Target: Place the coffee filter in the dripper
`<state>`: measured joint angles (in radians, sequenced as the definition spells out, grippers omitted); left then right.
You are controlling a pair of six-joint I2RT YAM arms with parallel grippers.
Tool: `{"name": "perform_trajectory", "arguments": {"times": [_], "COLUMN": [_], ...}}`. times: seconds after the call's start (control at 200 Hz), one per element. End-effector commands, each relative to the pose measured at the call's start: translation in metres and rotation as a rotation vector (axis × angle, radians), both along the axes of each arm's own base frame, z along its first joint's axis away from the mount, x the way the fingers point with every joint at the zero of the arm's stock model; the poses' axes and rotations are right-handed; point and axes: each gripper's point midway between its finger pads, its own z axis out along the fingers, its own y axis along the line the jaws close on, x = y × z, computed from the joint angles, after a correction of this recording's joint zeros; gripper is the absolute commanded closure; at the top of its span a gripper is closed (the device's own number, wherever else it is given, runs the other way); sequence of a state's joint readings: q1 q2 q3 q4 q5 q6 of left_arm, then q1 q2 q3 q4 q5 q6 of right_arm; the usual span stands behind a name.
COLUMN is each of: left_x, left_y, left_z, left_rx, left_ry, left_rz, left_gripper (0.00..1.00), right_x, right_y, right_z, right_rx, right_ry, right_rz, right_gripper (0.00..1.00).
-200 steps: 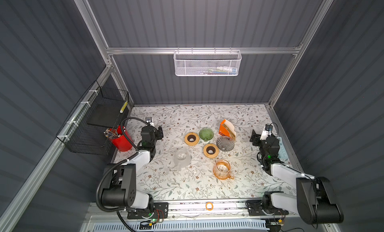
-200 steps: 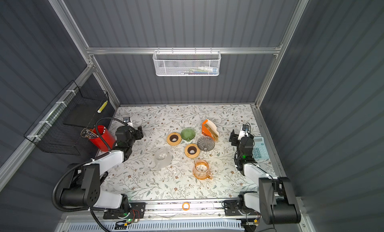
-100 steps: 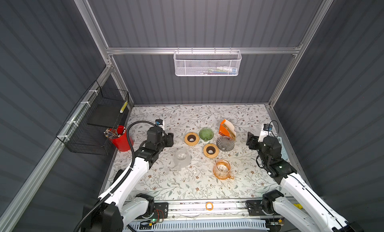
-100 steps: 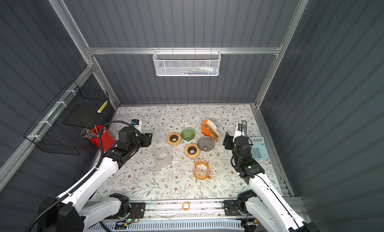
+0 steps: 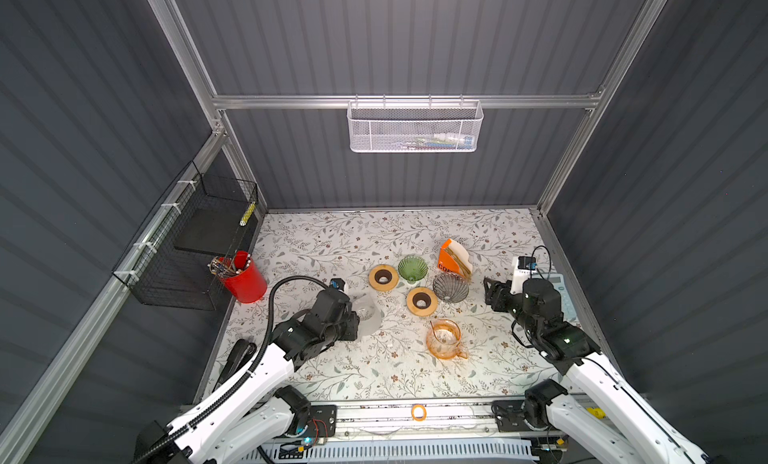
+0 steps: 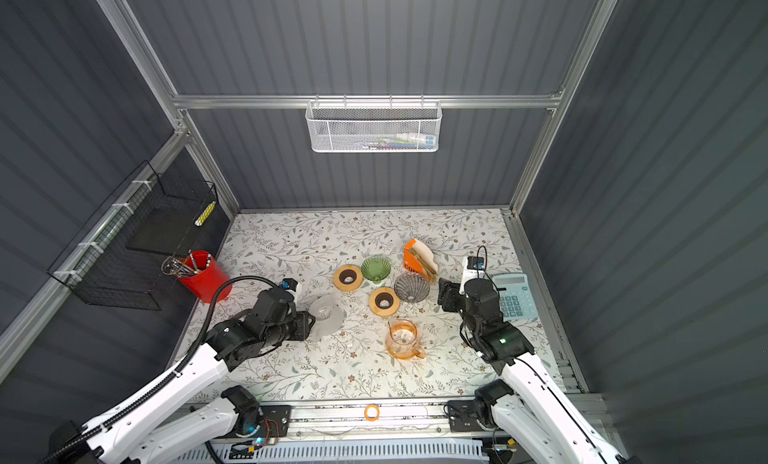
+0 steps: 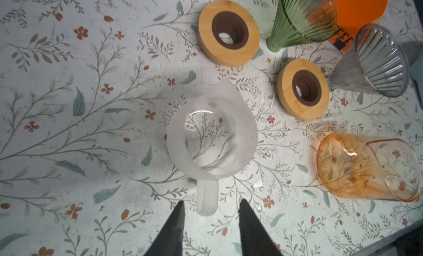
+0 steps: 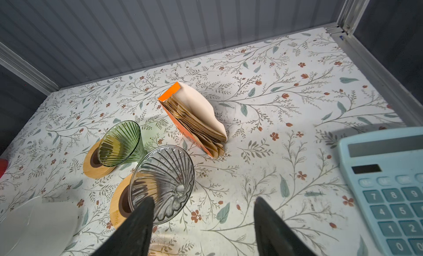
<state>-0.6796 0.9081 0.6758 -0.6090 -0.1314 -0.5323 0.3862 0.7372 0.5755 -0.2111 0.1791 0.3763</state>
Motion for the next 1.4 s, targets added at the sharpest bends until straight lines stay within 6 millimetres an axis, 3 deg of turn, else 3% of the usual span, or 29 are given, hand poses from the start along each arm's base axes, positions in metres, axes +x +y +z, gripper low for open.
{"name": "perform_trajectory", "arguments": {"times": [0.0,0.56,0.961,1.391], "left_x": [-0.009,-0.006,-0.005,-0.004], "left_y": [0.004,-0.012,-0.011,-0.007], "left_z": [-0.019,-0.053,-0.064,-0.061], "left_rx": [0.066,0.123,0.148,0.185], "left_ry": [0.081,0.114,0.121,0.112], "left_rz": [0.024,-0.016,-0.022,-0.03], "left_gripper": [0.61,0.65,0.69,0.8], "right_x": [0.001,0.009,0.009,0.008], "right_y": [0.007,0.017,0.016,0.017], "right_z": [0.01,0.017,0.021,0.022], "right_rx": [0.032,0.041,0.024,0.029], "right_ry": [-0.002,0.001,-0.01,-0.014], "right_rz": [0.022,0.054,0.058,0.067], "right_gripper": [0.31,0.31,0.3,0.31]}}
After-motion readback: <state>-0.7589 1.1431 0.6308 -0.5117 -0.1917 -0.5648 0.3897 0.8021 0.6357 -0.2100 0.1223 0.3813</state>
